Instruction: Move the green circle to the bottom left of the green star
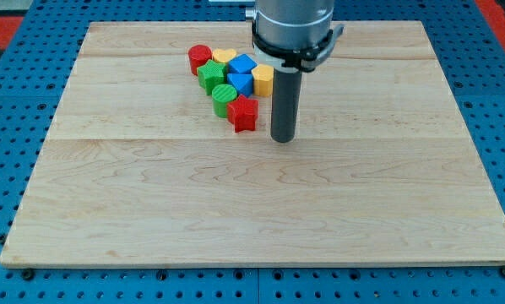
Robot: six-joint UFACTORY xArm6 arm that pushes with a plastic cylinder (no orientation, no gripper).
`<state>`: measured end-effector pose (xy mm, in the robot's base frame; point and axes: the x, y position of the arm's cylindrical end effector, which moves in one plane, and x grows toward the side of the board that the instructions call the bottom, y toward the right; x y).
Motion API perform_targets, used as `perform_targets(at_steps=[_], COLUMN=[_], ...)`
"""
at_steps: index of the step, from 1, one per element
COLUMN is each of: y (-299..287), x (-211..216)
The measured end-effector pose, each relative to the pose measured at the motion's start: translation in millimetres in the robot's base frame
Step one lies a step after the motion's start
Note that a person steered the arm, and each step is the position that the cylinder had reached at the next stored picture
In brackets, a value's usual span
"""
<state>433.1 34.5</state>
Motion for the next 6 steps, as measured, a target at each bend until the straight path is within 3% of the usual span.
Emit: perform_targets(at_steps=[3, 4, 6], y=[-49.1, -80.3, -105.6], x=[-61.4, -64.1, -4.7])
